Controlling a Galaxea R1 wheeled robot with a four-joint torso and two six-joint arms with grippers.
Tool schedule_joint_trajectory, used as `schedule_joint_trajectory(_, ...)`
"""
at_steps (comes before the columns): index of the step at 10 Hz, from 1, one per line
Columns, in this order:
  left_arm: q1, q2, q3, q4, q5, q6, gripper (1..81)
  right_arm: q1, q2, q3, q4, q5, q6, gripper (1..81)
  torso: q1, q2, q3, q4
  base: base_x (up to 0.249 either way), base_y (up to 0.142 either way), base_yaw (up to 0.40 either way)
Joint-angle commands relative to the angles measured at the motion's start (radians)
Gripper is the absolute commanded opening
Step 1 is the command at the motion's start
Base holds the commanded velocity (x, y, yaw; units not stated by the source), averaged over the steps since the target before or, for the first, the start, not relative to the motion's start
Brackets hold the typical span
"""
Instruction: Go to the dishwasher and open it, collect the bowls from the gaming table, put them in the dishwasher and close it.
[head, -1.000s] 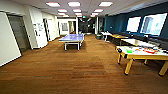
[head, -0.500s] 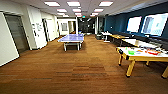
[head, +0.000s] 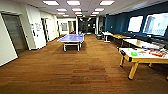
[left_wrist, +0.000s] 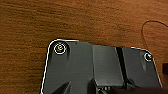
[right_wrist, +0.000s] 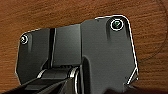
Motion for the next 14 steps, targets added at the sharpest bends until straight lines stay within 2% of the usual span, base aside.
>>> schedule_joint_trajectory(1,-0.060,-0.002,0.000,-0.002,0.040,0.005,81.1,0.058,0.000,0.001,-0.002,-0.048,-0.002,81.1,0.000,0.000,0.000,0.000,0.228,0.000,0.000)
schedule_joint_trajectory(14,-0.060,0.004,0.000,-0.002,0.040,0.008,81.1,0.058,0.000,0.001,-0.001,-0.048,-0.002,81.1,0.000,0.000,0.000,0.000,0.229,0.000,0.000)
